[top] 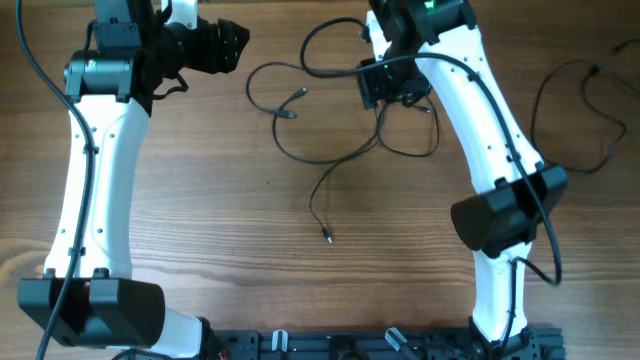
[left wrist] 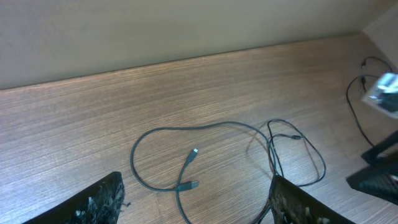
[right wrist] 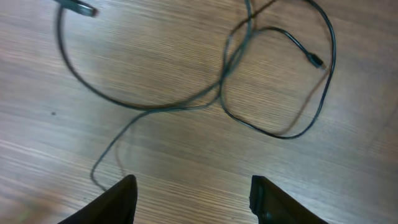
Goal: Untangle cables
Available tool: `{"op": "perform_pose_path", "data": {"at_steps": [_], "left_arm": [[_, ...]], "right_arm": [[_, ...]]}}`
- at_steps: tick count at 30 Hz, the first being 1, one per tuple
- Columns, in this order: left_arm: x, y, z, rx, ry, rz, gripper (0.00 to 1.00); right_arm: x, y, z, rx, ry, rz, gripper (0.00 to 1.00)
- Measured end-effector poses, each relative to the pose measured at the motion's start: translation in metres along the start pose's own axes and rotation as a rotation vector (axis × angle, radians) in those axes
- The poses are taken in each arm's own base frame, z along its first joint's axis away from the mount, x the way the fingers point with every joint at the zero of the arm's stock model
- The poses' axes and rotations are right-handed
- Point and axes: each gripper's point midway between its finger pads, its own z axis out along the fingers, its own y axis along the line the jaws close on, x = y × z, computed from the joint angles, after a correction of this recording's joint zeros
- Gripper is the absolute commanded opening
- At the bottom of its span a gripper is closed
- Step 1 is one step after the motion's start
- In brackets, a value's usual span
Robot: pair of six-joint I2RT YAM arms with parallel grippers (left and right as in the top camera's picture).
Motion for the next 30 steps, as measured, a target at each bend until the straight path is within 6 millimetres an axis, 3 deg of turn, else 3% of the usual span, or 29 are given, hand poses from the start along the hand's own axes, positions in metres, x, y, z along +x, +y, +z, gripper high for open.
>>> {"op": "perform_pose_path", "data": {"at_steps": [9,23,30], "left_arm": [[0.000,0.000,0.000,0.000,0.000,0.000,0.76],[0.000,0.000,0.000,0.000,0.000,0.000,0.76],[0.000,0.000,0.000,0.000,0.000,0.000,0.76]], "right_arm": [[0.008,-0.030,0.032,0.022,0.096,0.072,0.51],[0.039,-0.047,0.114,0.073,0.226,0.143,0.47],[0.048,-0.072,0.131,0.139,0.240,0.229,0.47]]}}
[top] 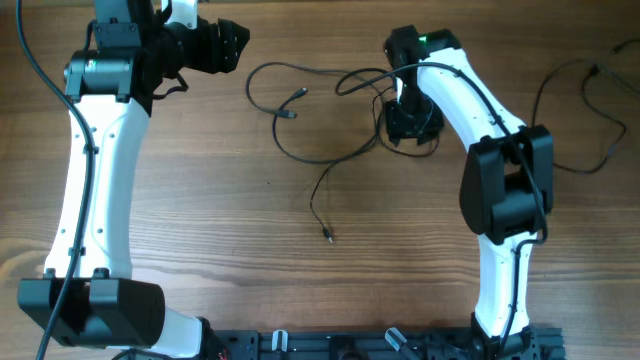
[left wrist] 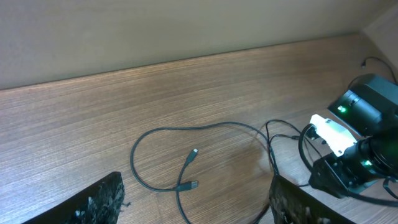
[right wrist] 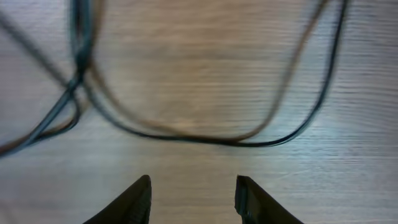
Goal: Untangle cables
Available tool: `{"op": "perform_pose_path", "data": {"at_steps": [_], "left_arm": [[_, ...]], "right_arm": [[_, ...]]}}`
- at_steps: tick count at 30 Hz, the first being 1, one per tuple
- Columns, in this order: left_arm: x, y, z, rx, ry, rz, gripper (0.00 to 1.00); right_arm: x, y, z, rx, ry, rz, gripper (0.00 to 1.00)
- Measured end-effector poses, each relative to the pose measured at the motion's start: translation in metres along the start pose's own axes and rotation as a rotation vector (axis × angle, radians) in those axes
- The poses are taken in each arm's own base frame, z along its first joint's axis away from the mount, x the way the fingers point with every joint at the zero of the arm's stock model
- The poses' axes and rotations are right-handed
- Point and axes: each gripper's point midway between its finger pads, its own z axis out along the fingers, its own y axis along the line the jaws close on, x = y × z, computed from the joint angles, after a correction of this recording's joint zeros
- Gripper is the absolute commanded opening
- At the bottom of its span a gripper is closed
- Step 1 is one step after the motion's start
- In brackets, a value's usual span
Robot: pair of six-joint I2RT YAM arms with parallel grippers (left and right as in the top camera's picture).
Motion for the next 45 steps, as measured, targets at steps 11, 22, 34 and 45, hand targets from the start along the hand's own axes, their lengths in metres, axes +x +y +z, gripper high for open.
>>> {"op": "perform_pose_path", "data": {"at_steps": [11,22,34,45], "left_arm": [[0.000,0.000,0.000,0.000,0.000,0.000,0.76],[0.000,-0.003,0.000,0.019,-0.001,0.000,0.76],[0.000,-0.004,0.000,0.022,-0.002,0.000,0.77],[0.000,-0.004,0.000,0.023,-0.002,0.000,0.76]], "right_arm": [[-0.014,-0.038,0.002,0.047,-0.034,0.149,0.58],[-0.032,-0.049,0.002,0.045,-0.101,0.192,0.59],[-0.029,-0.049,0.023,0.051,-0.094,0.192,0.59],[-0.020,-0.049,0.042,0.057,-0.067,0.187,0.56]]}}
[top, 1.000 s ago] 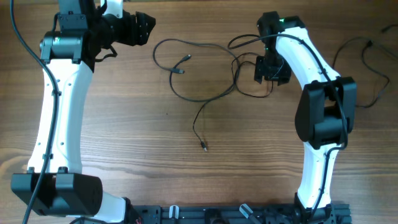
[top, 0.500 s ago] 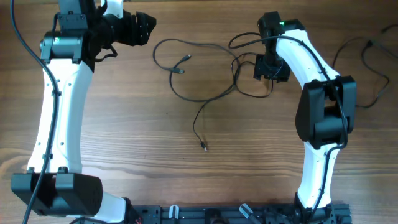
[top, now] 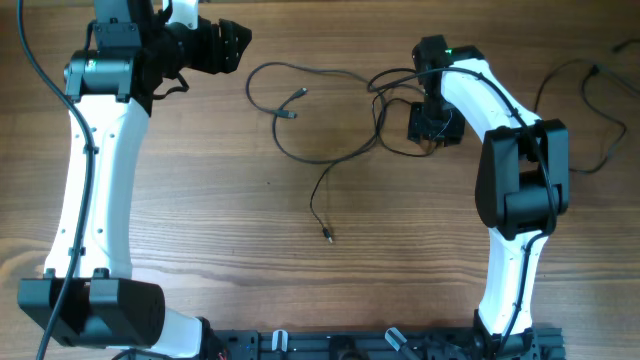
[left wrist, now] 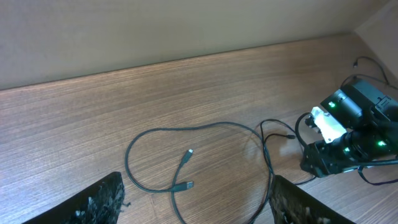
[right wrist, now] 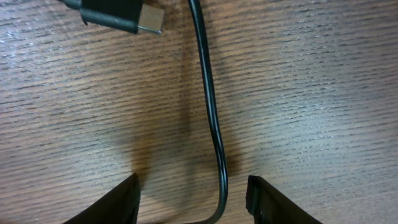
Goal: Untangle cables
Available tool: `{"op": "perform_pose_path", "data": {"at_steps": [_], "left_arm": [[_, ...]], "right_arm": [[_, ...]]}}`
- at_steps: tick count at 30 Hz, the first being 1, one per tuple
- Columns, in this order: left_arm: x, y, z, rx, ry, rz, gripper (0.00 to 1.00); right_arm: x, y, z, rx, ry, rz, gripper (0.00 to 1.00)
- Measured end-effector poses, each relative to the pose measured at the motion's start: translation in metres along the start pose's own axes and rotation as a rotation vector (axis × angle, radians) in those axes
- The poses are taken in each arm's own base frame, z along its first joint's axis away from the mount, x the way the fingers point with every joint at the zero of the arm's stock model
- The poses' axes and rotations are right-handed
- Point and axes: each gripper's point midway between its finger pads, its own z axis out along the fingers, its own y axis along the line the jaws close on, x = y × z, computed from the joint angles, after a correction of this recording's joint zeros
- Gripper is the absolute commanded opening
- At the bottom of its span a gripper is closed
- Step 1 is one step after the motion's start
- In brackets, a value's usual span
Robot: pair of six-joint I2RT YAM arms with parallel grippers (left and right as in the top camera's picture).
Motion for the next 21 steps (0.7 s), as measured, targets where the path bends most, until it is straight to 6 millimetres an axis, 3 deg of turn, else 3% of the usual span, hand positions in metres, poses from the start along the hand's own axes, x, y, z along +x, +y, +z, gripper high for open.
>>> {"op": "perform_pose_path", "data": {"at_steps": [3,11,18,19,21], "left_arm": [[0.000,0.000,0.000,0.000,0.000,0.000,0.76],[0.000,0.000,0.000,0.000,0.000,0.000,0.76],[0.000,0.000,0.000,0.000,0.000,0.000,0.76],[0.000,0.000,0.000,0.000,0.000,0.000,0.76],[0.000,0.000,0.000,0.000,0.000,0.000,0.76]], "right_arm": [[-0.003,0.002,0.000,-0.011,-0.010,-0.003,0.48],[-0.004,0.007,0.000,-0.038,-0.015,-0.009,0.40],[-0.002,0.010,0.001,-0.053,-0.005,-0.016,0.15],[-0.002,0.011,0.001,-0.059,-0.004,-0.012,0.08],[-0.003,0.014,0.001,-0.078,-0.006,-0.021,0.05]]}}
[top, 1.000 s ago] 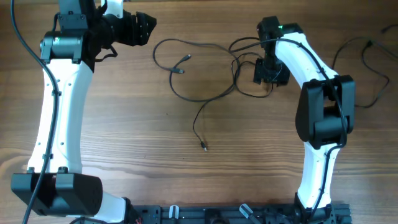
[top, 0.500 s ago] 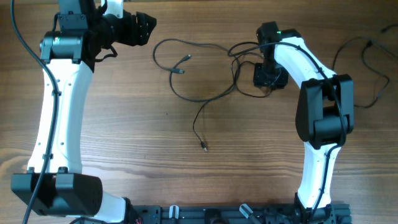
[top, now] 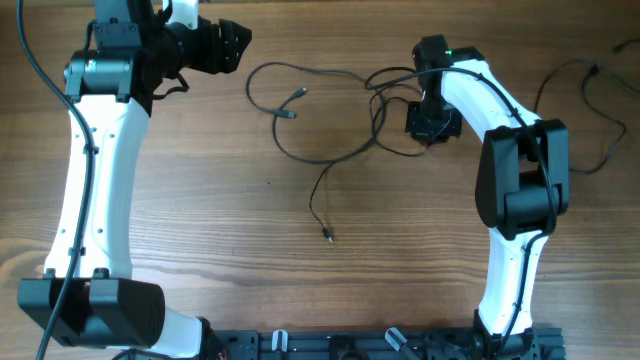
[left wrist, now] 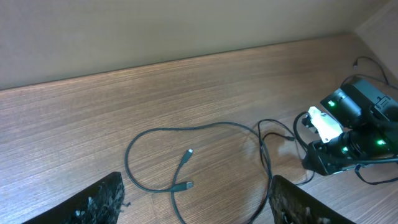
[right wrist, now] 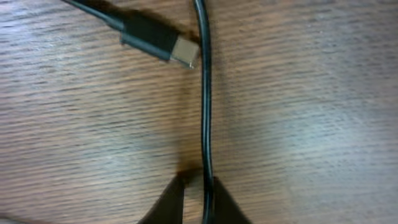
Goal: Untangle cables
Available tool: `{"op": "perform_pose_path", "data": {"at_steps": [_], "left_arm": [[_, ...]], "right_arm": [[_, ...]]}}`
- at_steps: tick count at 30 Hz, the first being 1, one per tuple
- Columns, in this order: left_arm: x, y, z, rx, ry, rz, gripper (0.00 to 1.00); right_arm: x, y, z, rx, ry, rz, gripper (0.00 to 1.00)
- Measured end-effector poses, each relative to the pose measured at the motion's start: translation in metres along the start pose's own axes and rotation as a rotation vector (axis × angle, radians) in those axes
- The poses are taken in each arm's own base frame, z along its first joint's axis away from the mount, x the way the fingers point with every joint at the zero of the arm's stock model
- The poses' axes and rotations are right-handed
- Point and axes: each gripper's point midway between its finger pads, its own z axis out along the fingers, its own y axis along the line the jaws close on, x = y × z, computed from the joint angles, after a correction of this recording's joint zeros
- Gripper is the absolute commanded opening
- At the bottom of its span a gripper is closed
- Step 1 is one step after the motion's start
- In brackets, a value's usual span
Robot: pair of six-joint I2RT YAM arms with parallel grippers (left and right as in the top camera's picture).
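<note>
Several thin dark cables [top: 330,110] lie looped over one another on the wooden table [top: 220,200], one loose end [top: 327,236] trailing toward the front. My right gripper [top: 430,120] is down at the tangle's right side. In the right wrist view its fingertips [right wrist: 196,186] stand nearly together around a black cable [right wrist: 204,112], and a USB plug [right wrist: 158,38] lies just beyond. My left gripper [top: 235,45] hangs open at the back left, well above the table. Its view shows a cable loop [left wrist: 186,130] with two plugs between its wide fingers [left wrist: 99,199].
A separate black cable [top: 580,110] loops at the far right of the table. The arm bases and a dark rail [top: 380,345] run along the front edge. A pale wall [left wrist: 155,31] borders the table's far side in the left wrist view.
My right gripper's fingers, wide apart around the black cable before, have come nearly together on it. The plug has shifted slightly in that view. My left arm has not moved.
My right gripper first hung open above the tangle's right loops. Then it was lower, close over the cables. Then it sat at table height, open, astride one black cable beside a plug. Now its fingers pinch that cable. My left gripper stayed open at the back left throughout.
</note>
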Motion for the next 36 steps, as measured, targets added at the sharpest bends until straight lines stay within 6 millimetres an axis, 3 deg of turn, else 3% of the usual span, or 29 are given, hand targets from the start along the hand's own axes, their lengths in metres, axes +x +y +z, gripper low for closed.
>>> {"op": "perform_pose_path", "data": {"at_steps": [5,10,15,23,27,28,36], "left_arm": [[0.000,0.000,0.000,0.000,0.000,0.000,0.76],[0.000,0.000,0.000,0.003,0.001,-0.001,0.77],[0.001,-0.001,0.000,0.003,0.002,-0.001,0.77],[0.001,-0.001,0.000,0.003,0.002,-0.001,0.77],[0.001,-0.001,0.000,0.003,0.002,-0.001,0.77],[0.001,-0.001,0.000,0.003,0.002,-0.001,0.77],[0.001,-0.001,0.000,0.003,0.002,-0.001,0.77]], "right_arm": [[-0.008,0.016,0.000,-0.089,-0.027,-0.021,0.05],[-0.020,0.047,-0.006,-0.259,-0.072,-0.072,0.05],[-0.028,0.084,-0.020,-0.470,-0.112,-0.148,0.04],[-0.035,0.111,-0.042,-0.643,-0.171,-0.235,0.05],[-0.036,0.117,-0.070,-0.693,-0.230,-0.294,0.05],[-0.039,0.118,-0.087,-0.707,-0.272,-0.314,0.05],[-0.045,0.119,-0.154,-0.746,-0.431,-0.389,0.05]]}}
